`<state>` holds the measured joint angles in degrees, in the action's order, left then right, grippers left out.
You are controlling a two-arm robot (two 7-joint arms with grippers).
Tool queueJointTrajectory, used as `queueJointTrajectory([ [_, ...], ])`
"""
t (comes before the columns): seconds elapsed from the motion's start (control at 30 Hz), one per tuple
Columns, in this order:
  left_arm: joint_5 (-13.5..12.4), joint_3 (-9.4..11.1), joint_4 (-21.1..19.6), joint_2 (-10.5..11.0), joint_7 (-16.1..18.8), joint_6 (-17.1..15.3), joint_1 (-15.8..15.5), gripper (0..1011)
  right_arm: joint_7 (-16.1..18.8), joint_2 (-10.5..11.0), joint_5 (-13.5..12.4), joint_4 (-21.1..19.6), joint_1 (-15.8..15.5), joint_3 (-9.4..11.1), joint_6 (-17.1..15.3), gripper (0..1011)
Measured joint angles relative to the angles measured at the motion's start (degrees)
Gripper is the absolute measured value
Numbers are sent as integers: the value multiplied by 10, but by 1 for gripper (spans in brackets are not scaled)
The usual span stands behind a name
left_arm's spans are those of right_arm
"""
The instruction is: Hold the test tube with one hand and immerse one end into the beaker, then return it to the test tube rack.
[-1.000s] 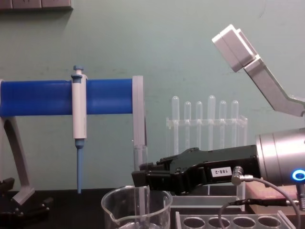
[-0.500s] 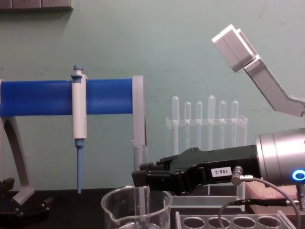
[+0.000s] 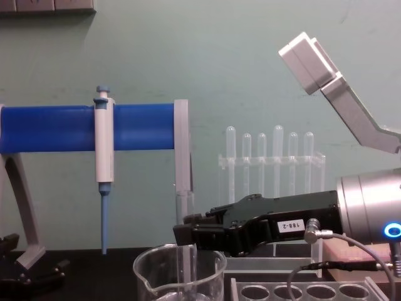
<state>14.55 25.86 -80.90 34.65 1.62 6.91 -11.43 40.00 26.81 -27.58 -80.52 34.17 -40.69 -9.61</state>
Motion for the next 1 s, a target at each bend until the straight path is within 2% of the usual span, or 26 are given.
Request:
queueJointTrajectory([
  [1.0,0,0,0,0,0,0,0,1000,0,0,0,0,0,0,0,234],
])
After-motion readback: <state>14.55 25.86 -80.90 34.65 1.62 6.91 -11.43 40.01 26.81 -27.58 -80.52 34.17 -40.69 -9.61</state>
